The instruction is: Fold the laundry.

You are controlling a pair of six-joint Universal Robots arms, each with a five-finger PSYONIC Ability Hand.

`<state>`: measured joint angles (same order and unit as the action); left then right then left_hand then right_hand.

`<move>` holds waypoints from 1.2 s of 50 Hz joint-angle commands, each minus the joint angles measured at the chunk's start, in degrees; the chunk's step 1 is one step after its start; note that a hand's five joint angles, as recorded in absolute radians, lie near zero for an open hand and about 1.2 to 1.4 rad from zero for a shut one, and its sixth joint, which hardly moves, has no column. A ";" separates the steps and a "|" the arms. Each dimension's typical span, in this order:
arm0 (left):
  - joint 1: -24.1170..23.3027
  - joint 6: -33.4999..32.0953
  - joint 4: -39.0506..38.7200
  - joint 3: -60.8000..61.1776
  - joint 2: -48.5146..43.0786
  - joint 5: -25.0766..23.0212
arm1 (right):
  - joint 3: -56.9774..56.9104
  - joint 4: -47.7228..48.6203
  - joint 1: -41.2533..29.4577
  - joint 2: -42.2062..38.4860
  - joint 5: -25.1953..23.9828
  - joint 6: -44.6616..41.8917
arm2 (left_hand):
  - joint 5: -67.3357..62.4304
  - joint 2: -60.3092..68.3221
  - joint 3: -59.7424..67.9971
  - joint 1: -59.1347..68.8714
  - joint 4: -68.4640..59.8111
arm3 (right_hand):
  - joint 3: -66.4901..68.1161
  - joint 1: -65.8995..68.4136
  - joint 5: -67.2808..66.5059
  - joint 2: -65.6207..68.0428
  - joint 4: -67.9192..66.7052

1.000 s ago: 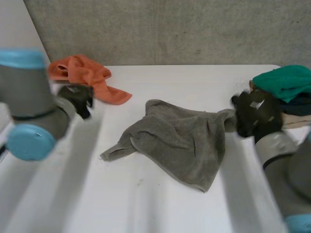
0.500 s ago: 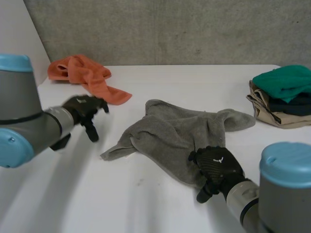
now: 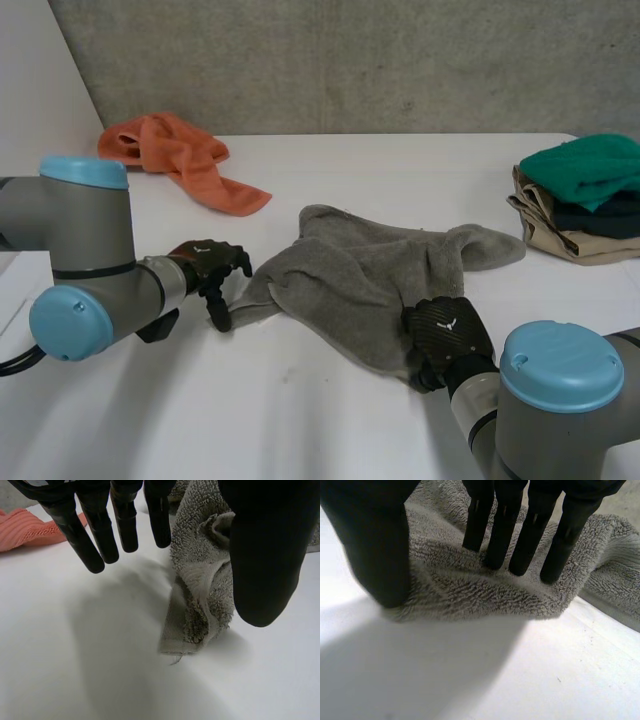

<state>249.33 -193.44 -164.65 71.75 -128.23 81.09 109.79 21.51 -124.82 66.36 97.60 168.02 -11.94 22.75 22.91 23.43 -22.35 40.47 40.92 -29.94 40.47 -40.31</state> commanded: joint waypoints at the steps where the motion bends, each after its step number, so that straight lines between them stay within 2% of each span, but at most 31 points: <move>1: -1.03 -0.18 0.03 -1.87 -2.64 0.56 | -0.10 1.60 0.36 1.57 0.04 1.52 | -12.97 12.17 12.00 11.48 -12.56 | 39.53 39.08 -40.06 39.53 -39.69; 5: -2.17 -0.10 0.38 -3.54 -4.66 0.82 | 0.16 1.78 1.15 4.47 -0.22 1.53 | -24.25 23.44 23.28 22.76 -23.84 | 39.53 39.08 -40.06 39.53 -39.69; 10: -3.58 -0.27 0.91 -5.91 -6.33 2.23 | 0.51 0.81 2.65 9.74 -0.75 1.53 | -29.63 28.82 28.66 28.14 -29.22 | 39.53 39.08 -40.06 39.53 -39.69; 14: -4.02 -0.27 0.91 -7.67 -7.21 5.39 | -0.19 -0.94 4.32 15.01 -1.98 1.44 | -43.73 42.93 42.76 42.24 -43.32 | 39.53 39.08 -40.06 39.53 -39.69; 15: -4.20 -0.27 0.65 -8.11 -7.39 6.70 | -0.80 -1.82 5.19 17.38 -2.68 1.35 | -55.60 54.80 54.63 54.11 -55.19 | 39.53 39.08 -40.06 39.53 -39.69; 16: -4.20 -0.27 0.56 -8.29 -7.39 7.32 | -1.24 -2.26 5.63 18.62 -3.03 1.35 | -58.03 57.23 57.06 56.54 -57.62 | 39.53 39.08 -40.06 39.53 -39.69; 21: -3.76 -0.18 0.91 -9.43 -7.21 9.88 | -4.93 -5.07 9.06 25.30 -5.49 1.53 | -58.06 57.25 57.09 56.57 -57.65 | 39.53 39.08 -40.06 39.53 -39.69; 26: -2.01 -0.01 1.09 -8.65 -3.62 9.27 | -9.67 -8.94 13.19 29.26 -8.39 1.70 | -58.06 57.25 57.09 56.57 -57.65 | 39.53 39.08 -40.06 39.53 -39.69; 28: -0.25 -0.10 1.00 -7.24 0.42 8.65 | -11.96 -11.40 15.39 29.70 -9.97 1.44 | -58.06 57.25 57.09 56.57 -57.65 | 39.53 39.08 -40.06 39.53 -39.69; 30: 1.24 -0.18 1.00 -6.01 3.93 8.21 | -13.54 -13.33 16.97 29.53 -11.03 1.09 | -58.06 57.25 57.09 56.57 -57.65 | 39.53 39.08 -40.06 39.53 -39.69; 37: 9.15 -3.51 -1.19 0.75 25.11 6.37 | -22.24 -22.20 26.20 24.97 -17.00 -3.56 | -58.06 57.25 57.09 56.57 -57.65 | 39.53 39.08 -40.06 39.53 -39.69; 38: 10.99 -5.18 -2.15 1.72 29.22 5.15 | -24.08 -24.83 27.25 23.48 -18.14 -5.57 | -58.06 57.25 57.09 56.57 -57.65 | 39.53 39.08 -40.06 39.53 -39.69; 41: 13.46 -7.12 -3.13 2.52 33.12 2.33 | -26.81 -29.58 27.79 20.66 -19.38 -9.36 | -58.06 57.25 57.09 56.57 -57.65 | 39.53 39.08 -40.06 39.53 -39.69; 42: 14.42 -8.52 -3.13 2.52 33.04 -0.03 | -28.39 -32.47 27.70 18.65 -19.90 -12.07 | -58.06 57.25 57.09 56.57 -57.65 | 39.53 39.08 -40.06 39.53 -39.69; 46: 14.61 -10.99 -1.73 1.38 29.11 -2.95 | -31.38 -37.41 25.52 13.73 -19.91 -16.74 | -58.06 57.25 57.09 56.57 -57.65 | 39.53 39.08 -40.06 39.53 -39.69; 49: 14.26 -12.05 -1.11 -0.29 24.80 -2.52 | -32.79 -37.69 23.05 10.73 -19.30 -17.72 | -58.06 57.25 57.09 56.57 -57.65 | 39.53 39.08 -40.06 39.53 -39.69; 55: 11.89 -12.49 -0.24 -9.77 10.38 -1.20 | -35.96 -35.40 17.95 1.76 -14.38 -16.85 | -58.06 57.25 57.09 56.57 -57.65 | 39.53 39.08 -40.06 39.53 -39.69; 58: 11.27 -12.40 2.91 -14.07 4.59 0.73 | -36.05 -35.05 16.63 -0.61 -11.49 -15.53 | -58.06 57.25 57.09 56.57 -57.65 | 39.53 39.08 -40.06 39.53 -39.69; 60: 11.27 -12.23 4.68 -15.58 3.25 1.70 | -35.44 -34.70 16.19 -0.97 -10.51 -14.13 | -58.06 57.25 57.09 56.57 -57.65 | 24.27 23.82 -24.80 24.27 -24.43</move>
<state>261.79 -206.09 -164.29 62.91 -116.53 79.80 74.04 -14.69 -106.41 68.72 82.96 150.88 -57.67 68.63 68.10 65.60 -68.39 67.17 64.91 -57.29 66.51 -67.58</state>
